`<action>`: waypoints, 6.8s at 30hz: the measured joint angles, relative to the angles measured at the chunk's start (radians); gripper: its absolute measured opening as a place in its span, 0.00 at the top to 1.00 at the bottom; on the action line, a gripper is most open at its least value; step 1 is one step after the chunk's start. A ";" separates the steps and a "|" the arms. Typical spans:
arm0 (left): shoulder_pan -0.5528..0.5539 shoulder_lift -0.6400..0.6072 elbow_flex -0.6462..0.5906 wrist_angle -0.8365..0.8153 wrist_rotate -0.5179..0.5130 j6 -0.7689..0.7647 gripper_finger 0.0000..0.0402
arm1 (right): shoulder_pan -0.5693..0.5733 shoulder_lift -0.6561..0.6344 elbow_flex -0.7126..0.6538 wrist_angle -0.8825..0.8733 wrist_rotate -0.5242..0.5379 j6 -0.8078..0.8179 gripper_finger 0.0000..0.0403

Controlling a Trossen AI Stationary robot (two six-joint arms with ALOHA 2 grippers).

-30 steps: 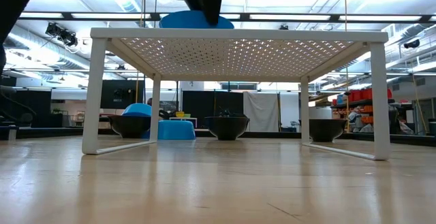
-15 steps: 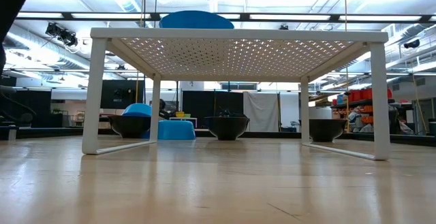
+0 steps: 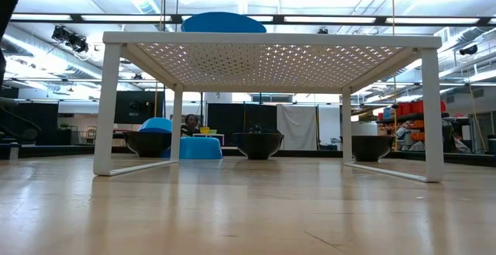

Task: Pick & Place Mini bowls
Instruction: Stack the left blue bowl on top of the blue bowl on the shelf

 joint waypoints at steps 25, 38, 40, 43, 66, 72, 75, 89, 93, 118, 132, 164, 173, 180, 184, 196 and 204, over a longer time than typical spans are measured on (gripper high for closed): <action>0.184 -0.533 -0.857 0.073 -0.122 0.123 0.52 | 0.000 0.119 0.000 0.010 0.001 -0.025 0.20; 0.317 -0.582 -1.071 0.289 -0.114 0.372 0.29 | 0.000 0.133 0.000 0.035 0.001 -0.078 0.20; 0.347 -0.581 -1.103 0.324 -0.114 0.404 0.28 | 0.000 0.133 0.000 0.045 0.001 -0.078 0.20; 0.395 -0.581 -1.133 0.370 -0.114 0.440 0.27 | 0.000 0.137 0.000 0.069 0.001 -0.077 0.20; 0.662 -0.573 -1.394 0.930 -0.102 0.817 0.27 | 0.000 0.146 0.000 0.124 0.000 -0.128 0.20; 0.730 -0.573 -1.452 1.020 -0.083 0.886 0.27 | 0.000 0.146 0.000 0.124 0.000 -0.130 0.20; 0.760 -0.573 -1.476 1.052 -0.072 0.895 0.27 | 0.000 0.146 0.000 0.124 0.000 -0.130 0.20; 0.822 -0.563 -1.520 1.156 -0.001 1.007 0.27 | 0.000 0.198 0.000 0.138 0.000 -0.130 0.20; 0.822 -0.524 -1.520 1.178 0.007 1.049 0.27 | 0.000 0.226 0.000 0.145 0.000 -0.130 0.20; 0.884 -0.442 -1.520 1.311 -0.079 1.039 0.27 | 0.000 0.248 0.000 0.196 0.000 -0.175 0.20; 0.921 -0.442 -1.519 1.312 0.014 1.034 0.34 | 0.000 0.248 0.000 0.205 0.000 -0.175 0.20; 0.831 -0.441 -1.370 1.169 -0.102 0.983 0.40 | 0.000 0.248 0.000 0.233 0.000 -0.175 0.20; 0.742 -0.441 -1.203 0.974 -0.105 0.796 0.40 | 0.000 0.248 0.000 0.232 0.001 -0.093 0.20; 0.677 -0.441 -1.048 0.805 -0.105 0.601 0.40 | 0.000 0.248 0.000 0.232 0.001 0.014 0.20; 0.641 -0.441 -0.961 0.722 -0.093 0.482 0.40 | 0.000 0.248 0.000 0.231 0.001 0.068 0.20; 0.519 -0.442 -0.784 0.591 0.046 0.107 0.40 | 0.000 0.248 0.000 0.203 0.001 0.106 0.20; 0.462 -0.441 -0.665 0.546 0.156 -0.097 0.41 | 0.000 0.248 0.000 0.156 0.008 0.106 0.20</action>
